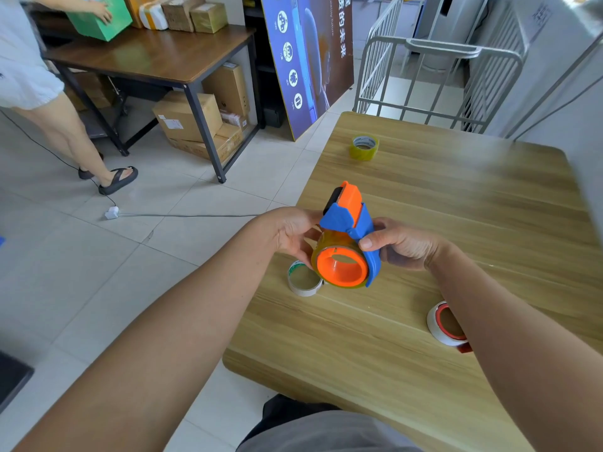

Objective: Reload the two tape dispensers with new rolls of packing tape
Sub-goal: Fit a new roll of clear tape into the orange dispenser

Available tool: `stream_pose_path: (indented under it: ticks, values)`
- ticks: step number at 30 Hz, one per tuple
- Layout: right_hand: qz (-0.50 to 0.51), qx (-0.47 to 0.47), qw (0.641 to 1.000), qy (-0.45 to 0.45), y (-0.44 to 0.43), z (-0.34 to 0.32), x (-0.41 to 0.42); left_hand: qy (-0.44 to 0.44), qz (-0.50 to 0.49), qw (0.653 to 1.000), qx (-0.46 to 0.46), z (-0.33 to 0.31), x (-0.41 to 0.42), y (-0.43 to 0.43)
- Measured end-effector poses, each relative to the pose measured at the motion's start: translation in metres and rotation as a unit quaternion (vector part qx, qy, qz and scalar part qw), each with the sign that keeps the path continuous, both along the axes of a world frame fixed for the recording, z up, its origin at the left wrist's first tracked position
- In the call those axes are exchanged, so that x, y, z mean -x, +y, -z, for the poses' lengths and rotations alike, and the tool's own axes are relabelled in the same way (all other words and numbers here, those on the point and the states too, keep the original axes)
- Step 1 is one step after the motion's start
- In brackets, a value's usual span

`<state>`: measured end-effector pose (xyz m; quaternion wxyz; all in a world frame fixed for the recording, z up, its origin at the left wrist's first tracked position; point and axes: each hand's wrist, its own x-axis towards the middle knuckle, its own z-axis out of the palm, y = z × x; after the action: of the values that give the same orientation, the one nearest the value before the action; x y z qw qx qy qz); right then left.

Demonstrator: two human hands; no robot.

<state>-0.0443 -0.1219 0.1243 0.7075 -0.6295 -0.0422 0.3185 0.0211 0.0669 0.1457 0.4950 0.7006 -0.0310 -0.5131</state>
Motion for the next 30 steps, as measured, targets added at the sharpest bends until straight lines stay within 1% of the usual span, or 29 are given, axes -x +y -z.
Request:
stream_pose_path:
  ticks: [7,9,11,12,13,14,16,18,20,23,26,28,30]
  values:
    - [0.024,-0.015,1.000,0.000,-0.005,0.001,-0.001,0.019,-0.055,0.998,0.023,0.002,-0.003,0.002]
    - [0.037,-0.006,0.999,-0.014,-0.003,0.003,0.001,0.013,-0.075,0.997,0.010,0.004,-0.003,0.001]
    - [0.057,0.008,0.998,-0.030,0.000,0.006,0.002,0.009,-0.066,0.997,-0.030,0.005,-0.002,0.001]
    - [0.060,0.012,0.998,-0.035,0.001,0.006,0.002,0.008,-0.058,0.998,-0.036,0.005,-0.002,0.001]
    - [0.057,0.015,0.998,-0.036,0.002,0.007,0.002,0.004,-0.066,0.998,-0.024,0.005,-0.002,0.002]
    - [0.048,0.019,0.998,-0.034,0.002,0.007,0.002,-0.006,-0.088,0.996,0.001,0.005,-0.003,0.001]
    - [0.019,0.042,0.998,-0.040,0.004,0.007,0.003,-0.066,-0.122,0.990,0.035,0.008,-0.006,0.000]
    - [0.003,0.084,0.995,-0.059,0.006,0.010,0.002,-0.140,-0.113,0.983,0.036,0.008,-0.007,-0.003]
    - [0.009,0.134,0.988,-0.081,0.010,0.010,0.003,-0.174,-0.105,0.978,0.042,0.005,-0.009,-0.004]
    - [0.061,0.193,0.968,-0.149,0.020,0.008,0.004,-0.172,-0.115,0.974,0.092,-0.002,-0.015,0.004]
    - [0.136,0.182,0.944,-0.240,0.033,0.007,0.004,-0.171,-0.148,0.961,0.162,-0.011,-0.019,0.011]
    - [0.168,0.220,0.907,-0.317,0.040,0.008,0.002,-0.170,-0.154,0.956,0.183,-0.018,-0.022,0.011]
    - [0.189,0.300,0.845,-0.400,0.042,0.013,0.000,-0.157,-0.151,0.958,0.187,-0.025,-0.023,0.008]
